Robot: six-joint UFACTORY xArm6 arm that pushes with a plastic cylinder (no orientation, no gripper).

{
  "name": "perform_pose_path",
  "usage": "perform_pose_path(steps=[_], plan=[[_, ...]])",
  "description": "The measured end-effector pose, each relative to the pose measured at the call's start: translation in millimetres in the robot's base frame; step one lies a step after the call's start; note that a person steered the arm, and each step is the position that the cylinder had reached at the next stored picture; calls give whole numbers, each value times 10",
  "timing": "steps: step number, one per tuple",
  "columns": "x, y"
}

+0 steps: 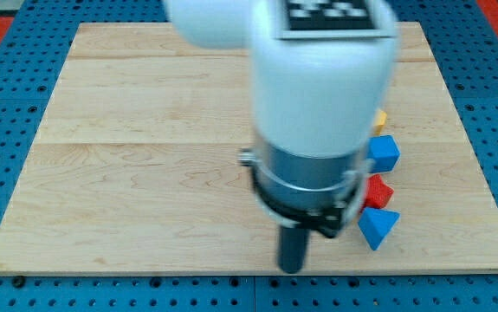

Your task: Separate the yellow heart from the red circle

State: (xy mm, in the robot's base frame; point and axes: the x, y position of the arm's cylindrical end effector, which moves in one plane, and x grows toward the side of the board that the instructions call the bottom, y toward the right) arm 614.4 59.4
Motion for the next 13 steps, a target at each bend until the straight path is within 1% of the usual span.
perform_pose_path(steps=[1, 2, 3, 4, 6, 8, 10, 11, 13], plan=[[46, 589], [36, 961], [-146, 1419], [-495, 1889], [-1483, 2269], [-2372, 2737], [-3286, 2725], [-3612, 2479], [-3981, 1809]])
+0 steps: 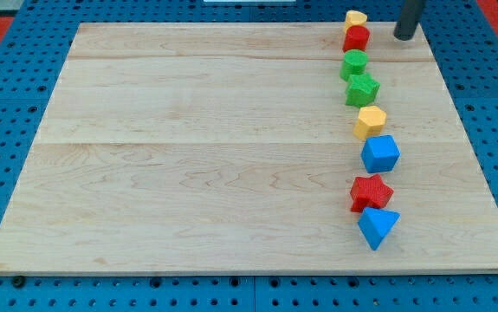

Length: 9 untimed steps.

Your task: Separate the yellow heart from the red circle

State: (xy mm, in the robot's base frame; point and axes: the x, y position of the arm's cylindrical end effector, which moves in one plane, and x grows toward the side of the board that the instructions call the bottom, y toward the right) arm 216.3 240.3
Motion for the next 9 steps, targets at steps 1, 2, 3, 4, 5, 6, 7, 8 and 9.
perform_pose_path(steps=[1, 2, 3, 4, 5, 6, 7, 8, 9], plan=[[-250, -91], [-248, -550], [-247, -1181], [-230, -1293], [-234, -1603], [-232, -1902], [-231, -1971], [-242, -1720], [-140, -1667]])
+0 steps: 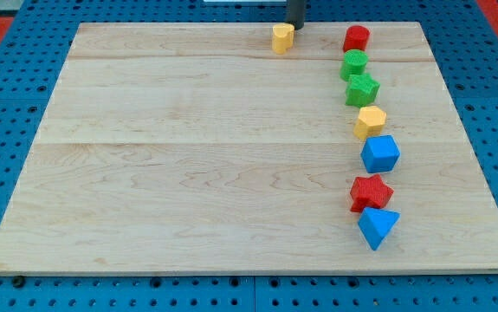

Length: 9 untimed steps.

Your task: Separate the yellow heart from the red circle

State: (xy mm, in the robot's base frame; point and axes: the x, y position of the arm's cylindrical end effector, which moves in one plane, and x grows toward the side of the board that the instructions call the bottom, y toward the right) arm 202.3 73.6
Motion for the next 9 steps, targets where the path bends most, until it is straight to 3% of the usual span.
perform_pose_path(steps=[2, 4, 6, 7, 9], plan=[[232, -299], [302, -102], [509, -542], [523, -979], [181, -625]])
